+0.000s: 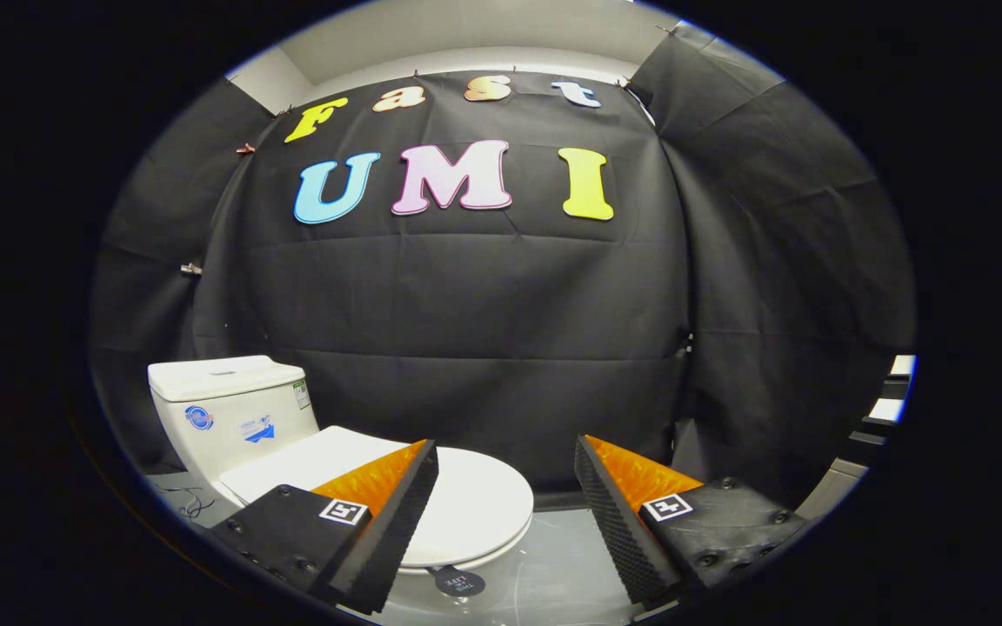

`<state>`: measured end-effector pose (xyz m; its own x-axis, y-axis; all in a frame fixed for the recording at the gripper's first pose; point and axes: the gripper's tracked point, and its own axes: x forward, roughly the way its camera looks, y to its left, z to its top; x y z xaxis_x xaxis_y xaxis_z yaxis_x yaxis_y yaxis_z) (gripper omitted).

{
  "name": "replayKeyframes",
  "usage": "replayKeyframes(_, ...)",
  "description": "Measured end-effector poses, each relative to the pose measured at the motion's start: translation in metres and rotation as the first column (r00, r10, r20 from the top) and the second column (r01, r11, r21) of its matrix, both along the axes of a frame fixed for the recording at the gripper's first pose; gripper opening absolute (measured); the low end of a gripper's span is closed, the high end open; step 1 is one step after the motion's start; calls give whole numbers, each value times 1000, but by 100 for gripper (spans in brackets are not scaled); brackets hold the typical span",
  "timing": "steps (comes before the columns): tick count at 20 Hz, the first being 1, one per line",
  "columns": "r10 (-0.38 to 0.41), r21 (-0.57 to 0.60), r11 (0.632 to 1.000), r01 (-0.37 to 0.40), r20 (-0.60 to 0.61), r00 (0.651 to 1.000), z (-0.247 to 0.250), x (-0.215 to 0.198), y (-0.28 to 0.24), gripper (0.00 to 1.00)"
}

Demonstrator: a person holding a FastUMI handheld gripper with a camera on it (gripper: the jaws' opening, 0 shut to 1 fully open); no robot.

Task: Open the toilet lid.

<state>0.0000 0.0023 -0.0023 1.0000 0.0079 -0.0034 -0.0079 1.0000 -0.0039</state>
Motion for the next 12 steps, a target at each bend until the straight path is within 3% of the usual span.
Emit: replayKeyframes(12,2,15,1000,-2,-16,1000,-4,1,0,99)
